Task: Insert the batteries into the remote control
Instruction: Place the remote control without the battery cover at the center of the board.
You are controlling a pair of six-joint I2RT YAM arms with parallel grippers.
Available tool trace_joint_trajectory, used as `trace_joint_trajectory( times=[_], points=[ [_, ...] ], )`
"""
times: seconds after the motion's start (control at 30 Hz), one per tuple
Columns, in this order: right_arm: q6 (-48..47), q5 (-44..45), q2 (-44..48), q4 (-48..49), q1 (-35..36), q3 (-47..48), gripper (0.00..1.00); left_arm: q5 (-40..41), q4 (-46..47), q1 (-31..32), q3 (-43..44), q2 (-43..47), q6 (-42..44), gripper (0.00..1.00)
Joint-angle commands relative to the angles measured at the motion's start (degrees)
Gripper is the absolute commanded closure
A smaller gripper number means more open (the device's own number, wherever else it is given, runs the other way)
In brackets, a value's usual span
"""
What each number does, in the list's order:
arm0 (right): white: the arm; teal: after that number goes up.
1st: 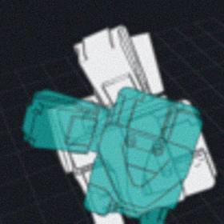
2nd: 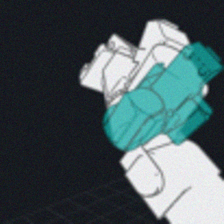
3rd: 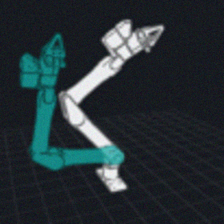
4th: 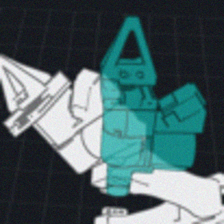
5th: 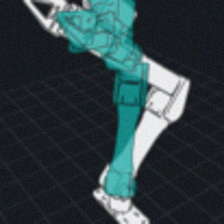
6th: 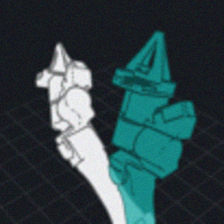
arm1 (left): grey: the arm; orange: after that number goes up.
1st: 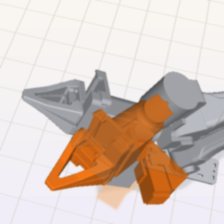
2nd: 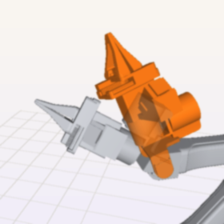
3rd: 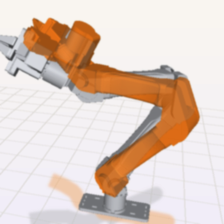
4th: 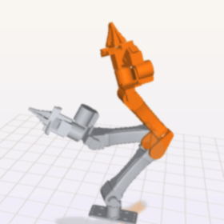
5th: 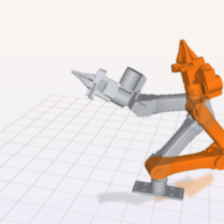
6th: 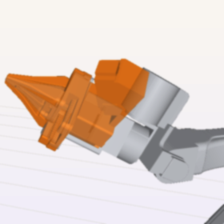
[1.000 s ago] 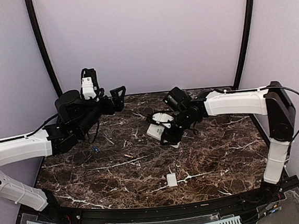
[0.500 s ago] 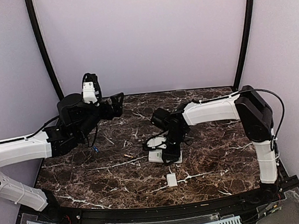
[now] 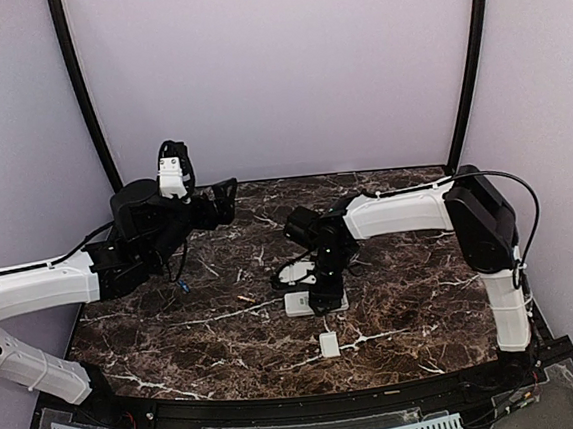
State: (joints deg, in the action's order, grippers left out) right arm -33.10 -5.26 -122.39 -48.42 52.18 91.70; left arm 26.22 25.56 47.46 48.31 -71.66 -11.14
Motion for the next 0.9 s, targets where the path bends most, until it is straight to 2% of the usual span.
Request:
trace_joint_trajectory(
  times=[0.0,0.13,0.3,0.37,0.43,0.53,0.6,0.73,0.87],
  points=[
    [-0.7,2.3,-1.5,-1.9,0.7,1.5,0.27,0.7,-1.0,-0.3,-0.7,0.0,0.6,0.01],
    [-0.1,-0.4,1.2,-1.0,1.3,3.1,0.27,1.1,-1.2,-0.3,-0.8,0.2,1.1,0.01],
    [3.4,-8.8,8.2,2.9,1.5,4.5,0.27,1.8,-1.4,-0.4,-1.1,1.0,1.5,0.01],
    [8.0,-10.9,10.6,9.4,1.5,3.4,0.27,2.0,-1.5,-0.8,-1.5,1.6,1.3,0.01],
    [17.6,-11.5,11.1,16.7,1.5,2.2,0.31,2.1,-1.9,-1.6,-1.9,2.3,0.7,0.01],
    [30.6,-8.6,7.9,21.8,2.2,2.8,0.42,4.0,-5.4,-4.0,-2.0,3.2,-1.9,0.01],
    [35.8,-5.2,4.7,22.1,3.4,4.7,0.45,5.7,-9.7,-6.0,-1.4,3.7,-5.0,0.02],
    [36.5,0.1,-2.1,17.9,6.7,13.2,0.44,8.2,-16.4,-8.9,-0.5,4.9,-8.7,0.02],
    [34.7,3.3,-8.6,9.3,8.3,24.3,0.42,8.3,-17.2,-10.4,-1.9,7.5,-8.9,0.02]
  ],
)
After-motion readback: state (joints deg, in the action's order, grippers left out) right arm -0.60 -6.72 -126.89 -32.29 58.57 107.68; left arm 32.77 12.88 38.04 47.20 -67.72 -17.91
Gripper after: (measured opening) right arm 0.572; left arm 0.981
